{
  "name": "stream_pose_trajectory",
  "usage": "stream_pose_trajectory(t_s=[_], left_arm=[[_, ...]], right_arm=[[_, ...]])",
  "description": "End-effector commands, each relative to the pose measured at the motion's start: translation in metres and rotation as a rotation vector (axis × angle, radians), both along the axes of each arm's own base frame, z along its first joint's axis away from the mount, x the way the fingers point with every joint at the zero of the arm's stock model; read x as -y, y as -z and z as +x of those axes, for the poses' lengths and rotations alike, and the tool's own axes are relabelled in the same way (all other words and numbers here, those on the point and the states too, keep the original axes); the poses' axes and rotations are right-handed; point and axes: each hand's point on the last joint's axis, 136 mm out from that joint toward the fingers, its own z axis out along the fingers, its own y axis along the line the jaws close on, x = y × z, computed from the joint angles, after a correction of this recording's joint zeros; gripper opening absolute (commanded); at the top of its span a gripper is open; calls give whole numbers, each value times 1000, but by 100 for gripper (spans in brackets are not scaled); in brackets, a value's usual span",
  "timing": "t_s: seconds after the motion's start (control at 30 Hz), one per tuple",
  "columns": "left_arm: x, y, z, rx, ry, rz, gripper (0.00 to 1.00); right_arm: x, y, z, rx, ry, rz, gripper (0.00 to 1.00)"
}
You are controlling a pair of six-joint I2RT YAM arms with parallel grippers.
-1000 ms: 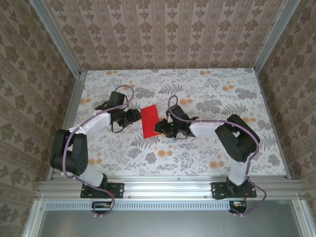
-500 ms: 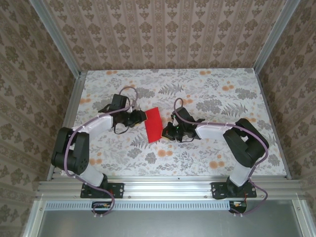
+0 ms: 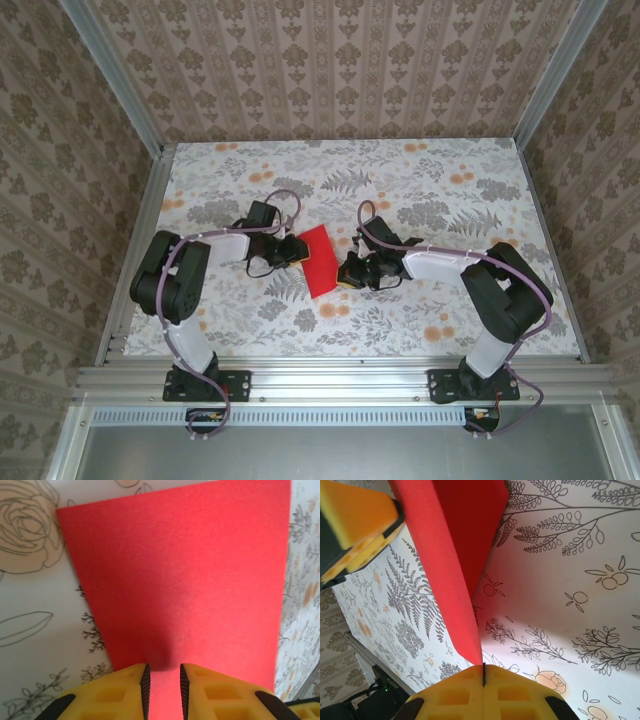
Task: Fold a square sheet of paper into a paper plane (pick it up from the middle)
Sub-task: Third fold the triangle at the center of the table.
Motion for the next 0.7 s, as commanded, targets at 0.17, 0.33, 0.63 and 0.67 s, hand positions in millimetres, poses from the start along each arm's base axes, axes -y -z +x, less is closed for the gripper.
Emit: stream_pose_trajectory(t_s=[0.17,0.33,0.63,0.67], left_arm=[[-4,15,-1,13,27,79,22],[-5,20,-4,3,30,102,21],[-5,23,-4,-2,38,109,20],[-5,24,-5,-5,37,112,20]], right_arm=[[6,-3,0,18,44,10,19],[12,-2,-4,-4,80,-9,16],[1,-8,8,39,81,36,2],[-1,-10,11,49,76,48,1]])
